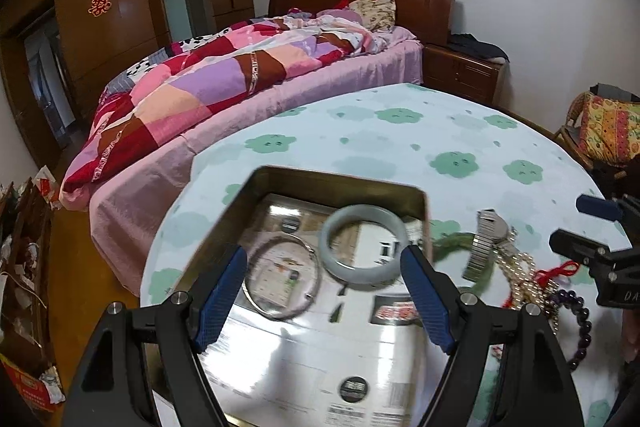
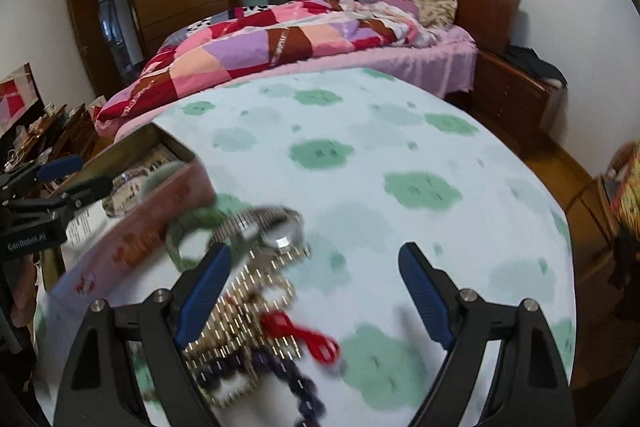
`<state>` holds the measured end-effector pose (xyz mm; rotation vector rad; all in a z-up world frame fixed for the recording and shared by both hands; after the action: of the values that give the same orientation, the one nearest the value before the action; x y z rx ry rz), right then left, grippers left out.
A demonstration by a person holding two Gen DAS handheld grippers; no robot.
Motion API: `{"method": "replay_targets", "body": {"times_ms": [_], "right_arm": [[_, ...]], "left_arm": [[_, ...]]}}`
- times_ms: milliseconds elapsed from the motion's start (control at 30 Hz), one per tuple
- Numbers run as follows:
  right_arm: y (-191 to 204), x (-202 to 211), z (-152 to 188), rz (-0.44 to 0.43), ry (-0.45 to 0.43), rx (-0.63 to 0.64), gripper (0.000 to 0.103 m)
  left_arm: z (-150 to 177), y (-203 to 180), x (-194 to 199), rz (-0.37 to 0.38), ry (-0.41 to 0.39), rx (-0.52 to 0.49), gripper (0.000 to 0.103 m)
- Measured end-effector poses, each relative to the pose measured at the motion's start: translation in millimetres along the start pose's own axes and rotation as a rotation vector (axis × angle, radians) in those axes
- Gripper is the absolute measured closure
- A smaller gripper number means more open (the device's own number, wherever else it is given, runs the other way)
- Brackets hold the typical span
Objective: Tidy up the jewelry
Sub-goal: 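Lower the jade bangle into the tin and open the right gripper, then grasp the pearl necklace from the pile with the left gripper and lift it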
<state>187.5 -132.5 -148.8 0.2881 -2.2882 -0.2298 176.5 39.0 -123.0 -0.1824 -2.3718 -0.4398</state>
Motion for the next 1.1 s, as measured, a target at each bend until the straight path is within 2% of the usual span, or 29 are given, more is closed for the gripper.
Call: {"method": "replay_targets", "body": {"times_ms": [367, 533, 733, 867, 900, 933, 967, 1033, 1100], "right_arm": [[-28.6, 25.5, 35.1, 0.017, 0.017, -0.045, 0.016], [-35.5, 29.1, 46.7, 0.024, 0.014, -0.054, 0.025], [-43.3, 27.5, 44.7, 0.053, -0.016, -0.062, 0.028], [-44.7, 25.7, 45.9, 0.057, -0.015, -0.064, 0.028], [-45.7, 25.1, 45.8, 0.056, -0.015, -0.069, 0.028], [-46.0, 24.9, 46.5, 0.054, -0.016, -0.071, 0.028], [-46.6, 24.4, 46.7, 0.053, -0.016, -0.075, 0.028], [-47.2, 23.9, 47.6, 0.051, -0.016, -0.079, 0.028], [-47.1, 24.8, 46.9, 0.049, -0.022, -0.079, 0.028]], "left_arm": [[-2.8, -35.1, 24.6, 0.008, -0.03, -0.015, 0.024], [5.7, -51.1, 32.0, 0.07, -0.043, 0.041, 0.024], [-3.7, -95.3, 29.9, 0.118, -0.059, -0.069, 0.024], [-7.5, -113.1, 16.8, 0.157, -0.039, -0.093, 0.024], [-7.8, -115.7, 14.1, 0.167, -0.033, -0.094, 0.025], [-8.4, -120.0, 10.5, 0.188, -0.027, -0.095, 0.034], [-7.9, -124.1, 6.0, 0.207, -0.016, -0.098, 0.046], [-4.6, -131.9, -2.5, 0.239, 0.013, -0.106, 0.058], [-0.8, -138.9, -12.0, 0.266, 0.041, -0.11, 0.061]]}}
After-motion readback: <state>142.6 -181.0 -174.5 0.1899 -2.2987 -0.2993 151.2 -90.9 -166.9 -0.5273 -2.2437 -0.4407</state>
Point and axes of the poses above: each gripper's, at about its wrist camera, not at the fingertips, and x roughly against the way its jaws point, y to its left, z to its underside, the point moved 9 cm from there along -x, roughly the way its jaws point, and after that the axes turned 15 degrees about -x, right-handed, at the moved point
